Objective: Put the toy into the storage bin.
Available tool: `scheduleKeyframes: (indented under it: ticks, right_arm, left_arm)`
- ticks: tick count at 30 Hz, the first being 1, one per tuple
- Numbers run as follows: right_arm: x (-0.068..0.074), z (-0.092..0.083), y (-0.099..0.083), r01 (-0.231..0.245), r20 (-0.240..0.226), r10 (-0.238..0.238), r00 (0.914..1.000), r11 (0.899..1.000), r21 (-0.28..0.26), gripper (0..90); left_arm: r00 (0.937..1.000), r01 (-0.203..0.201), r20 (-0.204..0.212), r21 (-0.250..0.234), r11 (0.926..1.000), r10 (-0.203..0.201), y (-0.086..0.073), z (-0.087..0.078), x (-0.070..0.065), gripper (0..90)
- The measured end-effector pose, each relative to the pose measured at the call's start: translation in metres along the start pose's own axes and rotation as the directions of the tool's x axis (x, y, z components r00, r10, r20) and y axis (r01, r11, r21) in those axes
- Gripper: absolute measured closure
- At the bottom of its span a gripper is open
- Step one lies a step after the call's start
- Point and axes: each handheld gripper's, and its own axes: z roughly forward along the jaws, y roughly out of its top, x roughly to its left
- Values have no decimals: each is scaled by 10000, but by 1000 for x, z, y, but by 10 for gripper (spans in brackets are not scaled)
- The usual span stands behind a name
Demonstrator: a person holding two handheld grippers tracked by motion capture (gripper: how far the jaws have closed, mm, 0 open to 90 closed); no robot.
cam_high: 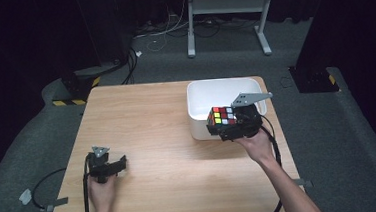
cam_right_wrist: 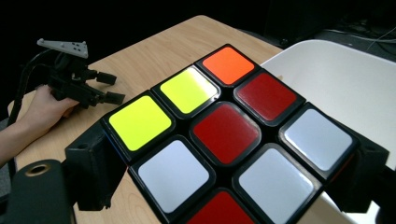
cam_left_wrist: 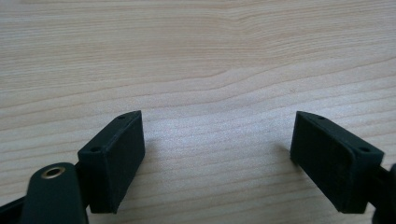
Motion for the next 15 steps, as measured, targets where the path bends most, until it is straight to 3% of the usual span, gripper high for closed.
scheduleKeyframes:
  ticks: [15]
  right_arm:
    - [-14,6,17,-37,304,27,9995,9995,322,140]
  left_arm:
    - [10000,-19,-7,15,10000,19,0,0,0,180]
